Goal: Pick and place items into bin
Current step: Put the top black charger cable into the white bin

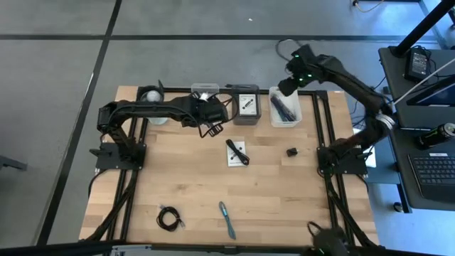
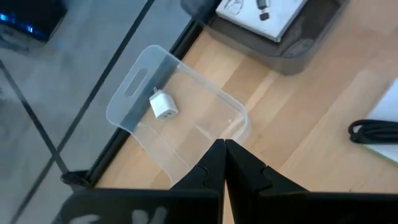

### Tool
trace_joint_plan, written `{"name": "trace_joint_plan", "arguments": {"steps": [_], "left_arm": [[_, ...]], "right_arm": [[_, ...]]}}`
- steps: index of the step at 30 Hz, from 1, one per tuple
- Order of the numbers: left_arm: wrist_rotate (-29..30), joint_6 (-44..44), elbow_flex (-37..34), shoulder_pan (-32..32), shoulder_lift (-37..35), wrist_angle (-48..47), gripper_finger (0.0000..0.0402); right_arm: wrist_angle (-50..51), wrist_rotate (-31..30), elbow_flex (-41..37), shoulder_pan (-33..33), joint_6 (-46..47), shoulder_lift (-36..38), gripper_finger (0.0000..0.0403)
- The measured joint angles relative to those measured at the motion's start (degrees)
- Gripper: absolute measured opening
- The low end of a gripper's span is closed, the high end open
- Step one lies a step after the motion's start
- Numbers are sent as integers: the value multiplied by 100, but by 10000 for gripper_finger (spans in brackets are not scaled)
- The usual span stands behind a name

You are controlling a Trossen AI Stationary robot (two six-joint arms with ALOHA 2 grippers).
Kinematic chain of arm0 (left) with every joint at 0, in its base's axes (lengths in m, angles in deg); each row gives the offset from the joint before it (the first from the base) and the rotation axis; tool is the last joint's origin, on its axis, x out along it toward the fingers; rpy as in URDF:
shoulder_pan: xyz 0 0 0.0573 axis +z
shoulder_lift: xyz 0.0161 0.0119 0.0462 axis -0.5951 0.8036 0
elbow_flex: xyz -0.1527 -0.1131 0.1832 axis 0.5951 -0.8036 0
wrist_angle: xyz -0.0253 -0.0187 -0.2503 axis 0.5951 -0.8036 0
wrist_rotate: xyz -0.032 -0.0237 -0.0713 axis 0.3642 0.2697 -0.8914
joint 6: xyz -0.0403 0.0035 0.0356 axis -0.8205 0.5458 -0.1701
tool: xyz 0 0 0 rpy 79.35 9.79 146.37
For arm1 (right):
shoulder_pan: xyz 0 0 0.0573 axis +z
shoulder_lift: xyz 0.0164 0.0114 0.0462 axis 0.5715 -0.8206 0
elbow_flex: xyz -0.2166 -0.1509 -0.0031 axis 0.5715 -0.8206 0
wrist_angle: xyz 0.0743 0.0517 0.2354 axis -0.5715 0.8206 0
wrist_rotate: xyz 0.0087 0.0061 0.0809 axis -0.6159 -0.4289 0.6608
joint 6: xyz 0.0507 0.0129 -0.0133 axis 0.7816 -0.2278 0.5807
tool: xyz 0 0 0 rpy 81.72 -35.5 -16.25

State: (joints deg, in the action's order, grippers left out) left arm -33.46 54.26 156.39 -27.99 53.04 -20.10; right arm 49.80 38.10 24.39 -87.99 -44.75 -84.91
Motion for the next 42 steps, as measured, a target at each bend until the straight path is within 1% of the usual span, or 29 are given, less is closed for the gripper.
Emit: {"name": "trace_joint_plan", "arguments": {"steps": [5, 7, 9, 12, 14, 18, 21, 23, 25, 28, 30, 32, 35, 38, 42], "left_arm": [[-267, 560, -13, 12, -81, 247, 2], [-325, 800, -263, 20, -207, 659, 2], [-610, 946, -780, 49, -481, 1210, 2], [-1210, 1031, -1802, 138, -1052, 2192, 2], [-1458, 1079, -2474, 190, -1488, 2704, 2], [-1788, 1194, -3448, 284, -2331, 3628, 2], [-2023, 1592, -3865, 297, -2870, 4190, 3], [-2162, 1997, -4000, 293, -3146, 4462, 2], [-2300, 2511, -4045, 293, -3368, 4531, 2], [-2409, 3331, -4047, 295, -3584, 4533, 3], [-2419, 3532, -4050, 275, -3699, 4543, 3], [-2543, 3535, -4050, 269, -3765, 4536, 2], [-2759, 3434, -4050, 269, -3797, 4534, 2], [-2850, 3340, -4050, 269, -3797, 4465, 3], [-2842, 3232, -4050, 267, -3797, 4448, 2]], "right_arm": [[62, 106, -66, 290, 442, 1080, 122], [125, 113, -66, 499, 683, 1453, 122], [131, 106, -68, 750, 984, 1783, 122], [137, 90, -68, 1235, 1473, 2144, 122], [136, 19, -68, 1600, 1738, 2280, 122], [135, -374, -68, 2408, 2195, 2332, 122], [107, -477, -73, 2951, 2275, 2239, 122], [128, -532, -73, 3224, 2262, 2116, 122], [410, -555, -73, 3431, 2326, 1964, 122], [840, -583, -75, 3688, 2906, 1634, 122], [837, -574, -153, 3861, 2975, 1405, 122], [405, -495, -370, 4164, 2842, 1256, 122], [-743, -457, -911, 4572, 2743, 1188, 122], [-2139, -476, -1596, 4869, 2741, 1261, 122], [-3388, -477, -2544, 5131, 2723, 1483, 122]]}}
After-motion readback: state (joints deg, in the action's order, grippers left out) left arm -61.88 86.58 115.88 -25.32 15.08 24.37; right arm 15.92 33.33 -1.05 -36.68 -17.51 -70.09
